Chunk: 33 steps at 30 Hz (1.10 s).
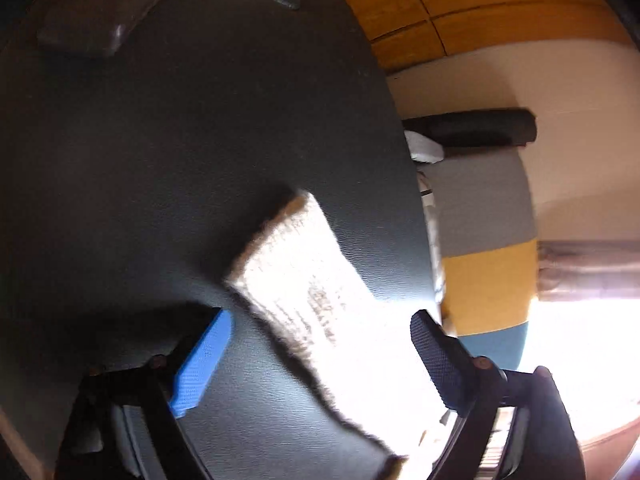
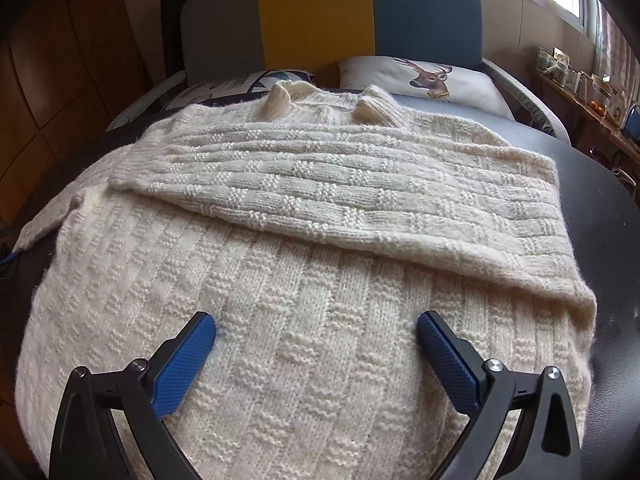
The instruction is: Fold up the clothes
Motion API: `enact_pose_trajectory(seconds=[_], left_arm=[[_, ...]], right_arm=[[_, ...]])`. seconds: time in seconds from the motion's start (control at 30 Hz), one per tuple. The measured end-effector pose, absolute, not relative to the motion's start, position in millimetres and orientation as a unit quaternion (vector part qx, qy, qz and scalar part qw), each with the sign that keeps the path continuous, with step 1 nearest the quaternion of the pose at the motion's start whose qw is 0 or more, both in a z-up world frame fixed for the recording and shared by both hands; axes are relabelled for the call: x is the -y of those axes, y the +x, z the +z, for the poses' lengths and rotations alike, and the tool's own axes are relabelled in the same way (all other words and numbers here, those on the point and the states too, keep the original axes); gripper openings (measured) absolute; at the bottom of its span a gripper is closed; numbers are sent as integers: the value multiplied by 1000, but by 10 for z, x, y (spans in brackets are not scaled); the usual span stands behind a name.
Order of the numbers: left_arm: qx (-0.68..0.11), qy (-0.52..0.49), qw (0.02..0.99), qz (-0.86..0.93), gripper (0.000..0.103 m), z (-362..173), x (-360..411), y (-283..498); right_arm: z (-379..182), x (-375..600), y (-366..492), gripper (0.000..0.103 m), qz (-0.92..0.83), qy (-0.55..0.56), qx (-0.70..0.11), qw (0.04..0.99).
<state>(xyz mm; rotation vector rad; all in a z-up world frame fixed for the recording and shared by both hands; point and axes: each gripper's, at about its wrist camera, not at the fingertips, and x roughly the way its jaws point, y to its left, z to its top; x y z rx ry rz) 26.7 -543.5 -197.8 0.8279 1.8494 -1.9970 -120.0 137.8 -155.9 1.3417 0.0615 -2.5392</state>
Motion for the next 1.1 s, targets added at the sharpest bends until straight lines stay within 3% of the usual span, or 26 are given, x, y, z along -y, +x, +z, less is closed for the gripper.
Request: enact_pose_trajectory(seconds=[0.03,0.1,0.17,0.23,0.3,0.43,0.47,0.5,0.53,0.57,0.6,0.63,0.77,0.87,1.1], left_arm=[[-654,286,144,-686,50,-2020,5431,256],[-664,287,144,-675,40,-2096,5406,213],[-670,281,143,-672,43,-2121,5387,197],[-685,264,138,-665,57,-2140,5386,189],[-692,257,142,-660,64,-2136,5375,166],[-704,242,164,-647,63,-2123,5390,172],[-710,238,172,-641,62,-2129,5387,164],[-714,236,180,-635,55,-2136,5379,155],[-714,241,190,-630,41,-2144,5376,140],[-711,253,203,-624,31,-2157,5373,119],[-710,260,213,-619,12,-2171,5368,99],[-711,262,219,-614,7,-2183,5365,80],[-707,266,240,-610,7,-2164,5344,3],[-680,275,247,-633,7,-2087,5306,-72],[-617,258,205,-714,6,-1626,5155,-223]], right_arm=[[-1559,-1380,-1199,103,-876,463,-21,134],[-1557,-1392,-1198,103,-876,463,-22,136],[-1558,-1388,-1200,103,-876,463,-22,136],[-1556,-1388,-1200,103,-876,462,-23,136],[-1545,-1390,-1201,103,-876,463,-19,136],[-1502,-1390,-1208,102,-874,466,-5,135],[-1441,-1377,-1234,91,-875,463,7,145],[-1350,-1329,-1285,83,-877,454,8,158],[-1263,-1270,-1342,77,-878,446,7,171],[-1197,-1156,-1438,77,-877,444,-6,184],[-1132,-1041,-1533,77,-875,442,-18,196],[-1074,-925,-1630,77,-873,440,-31,208],[-1226,-510,-2066,77,-860,464,-87,193],[-1471,-497,-2261,83,-853,488,-79,171],[-1520,-529,-2165,83,-868,463,-78,165]])
